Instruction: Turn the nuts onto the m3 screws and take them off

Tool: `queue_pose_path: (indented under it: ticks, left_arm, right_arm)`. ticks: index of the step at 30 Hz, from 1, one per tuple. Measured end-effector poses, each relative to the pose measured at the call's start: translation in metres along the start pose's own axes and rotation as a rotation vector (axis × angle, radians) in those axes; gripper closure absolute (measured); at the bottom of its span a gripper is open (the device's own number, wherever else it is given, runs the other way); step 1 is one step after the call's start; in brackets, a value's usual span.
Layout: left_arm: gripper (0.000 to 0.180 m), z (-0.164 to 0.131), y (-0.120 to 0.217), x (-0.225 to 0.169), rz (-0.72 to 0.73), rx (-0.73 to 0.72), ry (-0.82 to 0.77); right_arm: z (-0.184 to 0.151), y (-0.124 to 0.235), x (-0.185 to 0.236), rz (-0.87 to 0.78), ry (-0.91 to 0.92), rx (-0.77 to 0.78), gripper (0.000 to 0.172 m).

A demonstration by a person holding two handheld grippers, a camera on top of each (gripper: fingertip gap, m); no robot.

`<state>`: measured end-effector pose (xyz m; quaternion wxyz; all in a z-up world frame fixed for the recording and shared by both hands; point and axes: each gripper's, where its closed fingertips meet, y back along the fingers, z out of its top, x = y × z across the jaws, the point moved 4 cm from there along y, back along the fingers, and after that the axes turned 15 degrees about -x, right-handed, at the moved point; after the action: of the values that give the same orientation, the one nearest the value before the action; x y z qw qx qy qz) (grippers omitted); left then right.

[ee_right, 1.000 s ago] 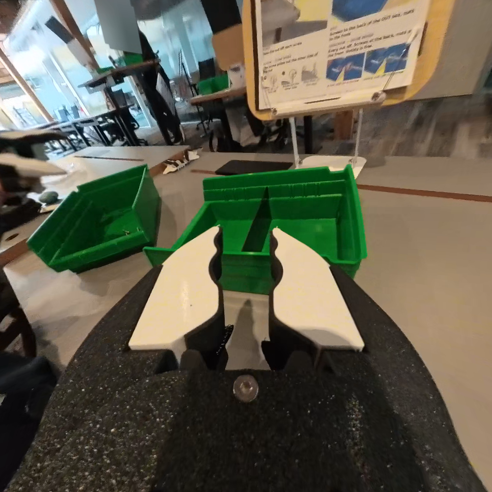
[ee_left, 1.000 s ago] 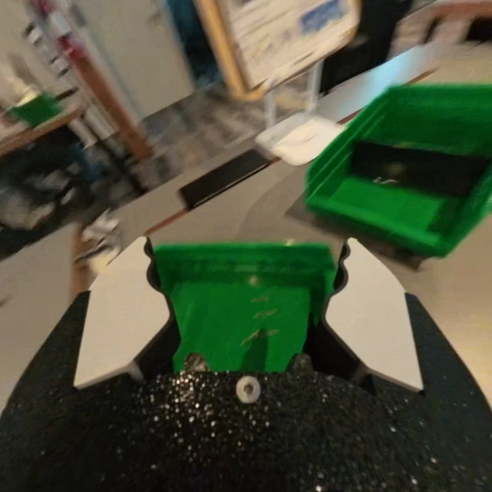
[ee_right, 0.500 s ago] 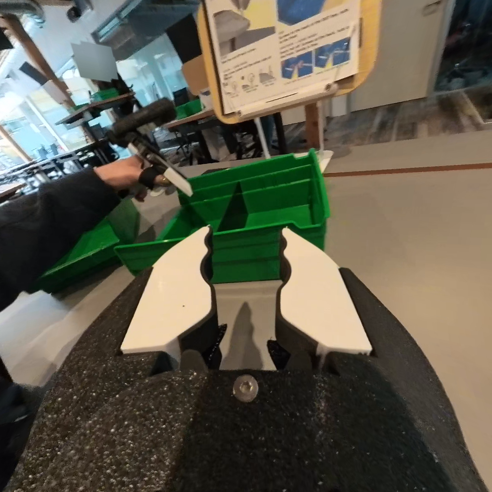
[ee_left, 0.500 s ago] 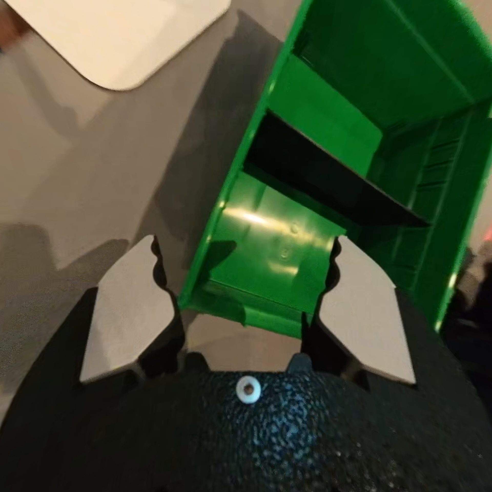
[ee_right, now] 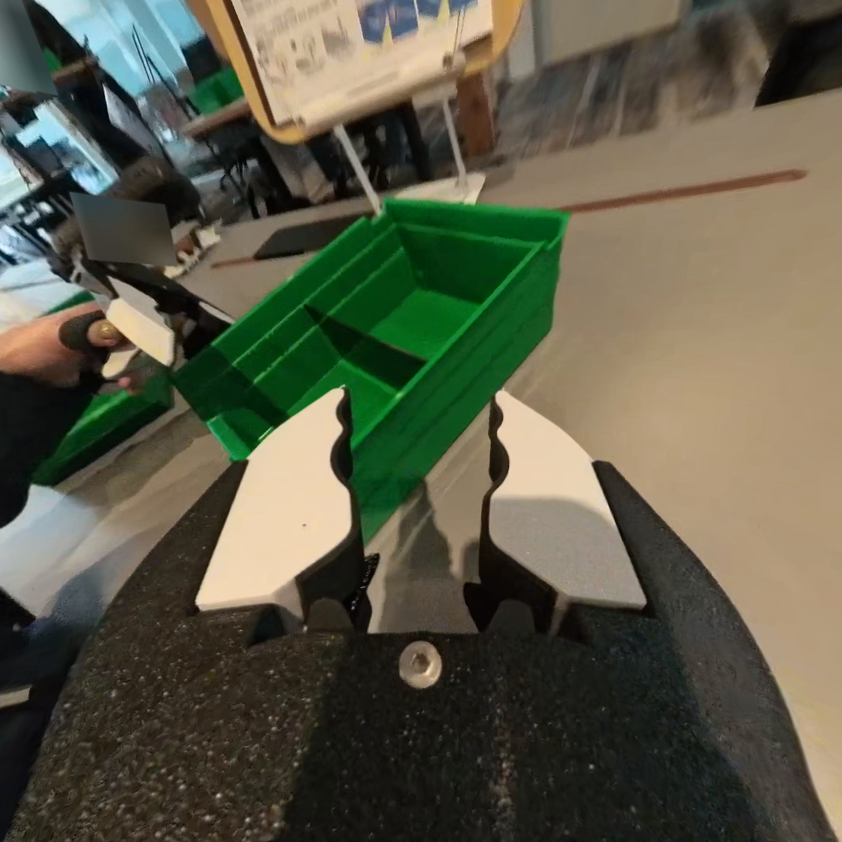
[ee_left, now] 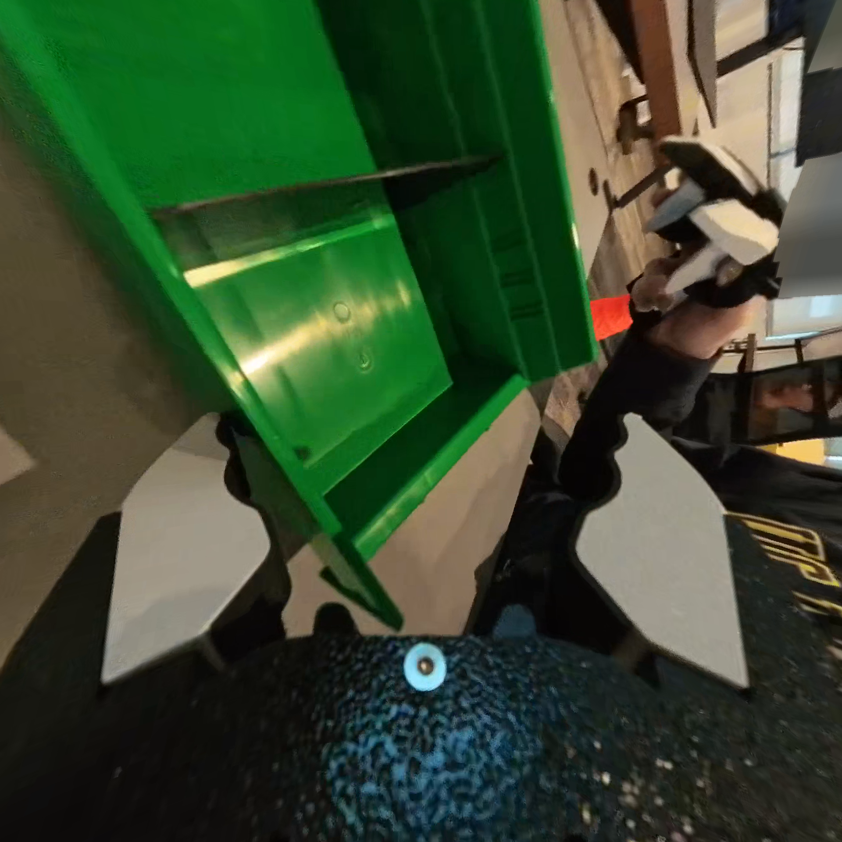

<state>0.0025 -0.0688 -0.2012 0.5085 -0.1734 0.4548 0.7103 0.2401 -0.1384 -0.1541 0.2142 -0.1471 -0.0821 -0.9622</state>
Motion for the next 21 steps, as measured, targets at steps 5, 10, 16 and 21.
queue_pose_path:
  ticks: [5, 10, 16, 21]
  left_arm:
    - [0.032, 0.010, -0.055, -0.026, -0.132, -0.108, -0.091]
    - [0.033, 0.019, -0.077, -0.042, -0.215, -0.197, -0.128]
    - [0.033, 0.023, -0.009, -0.051, -0.083, -0.397, -0.328]
    - [0.066, -0.009, 0.093, -0.045, 0.210, -0.422, -0.497]
  right_arm:
    - [0.014, -0.027, -0.024, -0.045, 0.143, 0.268, 0.105]
    - [0.013, -0.047, -0.075, -0.158, 0.120, 0.578, 0.095]
    - [-0.011, -0.054, -0.101, -0.170, 0.201, 0.877, 0.103]
    - [-0.018, -0.065, -0.118, -0.223, 0.287, 0.969, 0.151]
